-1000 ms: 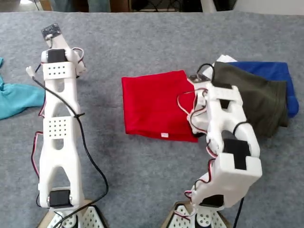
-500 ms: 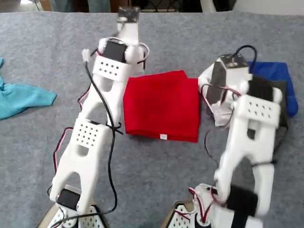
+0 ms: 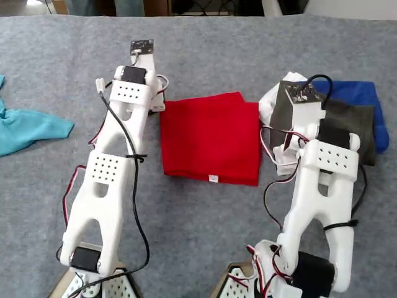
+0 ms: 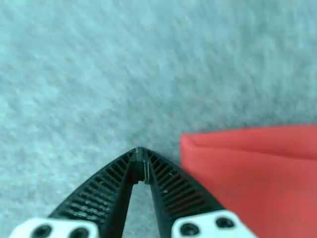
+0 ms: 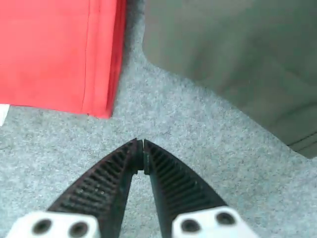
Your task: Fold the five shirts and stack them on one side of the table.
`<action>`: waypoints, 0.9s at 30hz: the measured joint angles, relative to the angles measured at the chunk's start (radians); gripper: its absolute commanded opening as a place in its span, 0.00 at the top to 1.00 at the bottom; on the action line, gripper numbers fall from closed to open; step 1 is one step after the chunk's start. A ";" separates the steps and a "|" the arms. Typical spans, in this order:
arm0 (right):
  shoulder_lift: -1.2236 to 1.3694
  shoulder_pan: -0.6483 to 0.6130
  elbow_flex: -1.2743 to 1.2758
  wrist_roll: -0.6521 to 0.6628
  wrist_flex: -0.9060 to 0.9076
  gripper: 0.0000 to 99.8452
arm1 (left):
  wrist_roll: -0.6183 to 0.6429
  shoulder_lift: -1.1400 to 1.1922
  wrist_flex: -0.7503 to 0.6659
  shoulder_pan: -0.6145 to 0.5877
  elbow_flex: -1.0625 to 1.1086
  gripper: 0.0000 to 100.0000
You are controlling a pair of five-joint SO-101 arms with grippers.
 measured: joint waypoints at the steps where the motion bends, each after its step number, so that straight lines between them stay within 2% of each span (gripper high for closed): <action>1: 0.000 0.000 0.000 0.000 0.000 0.98 | -0.003 0.000 -0.005 -0.008 0.000 0.97; 5: 0.000 0.000 0.000 0.000 0.000 0.98 | -0.003 -0.008 0.012 -0.015 -0.005 0.97; 9: 0.000 0.000 0.000 0.000 0.000 0.98 | -0.005 -0.064 0.141 -0.023 -0.106 0.97; 14: 0.000 0.000 0.000 0.000 0.021 0.98 | -0.005 -0.117 0.186 0.066 -0.187 0.97; 18: 0.000 0.002 -0.018 0.000 0.075 0.98 | -0.009 -0.066 0.132 0.121 -0.150 0.97; 23: 0.000 0.003 -0.044 0.000 0.110 0.98 | -0.006 0.048 0.031 0.110 -0.091 0.97; 27: 0.000 0.005 -0.044 0.000 0.110 0.98 | -0.006 0.061 0.025 0.100 -0.120 0.97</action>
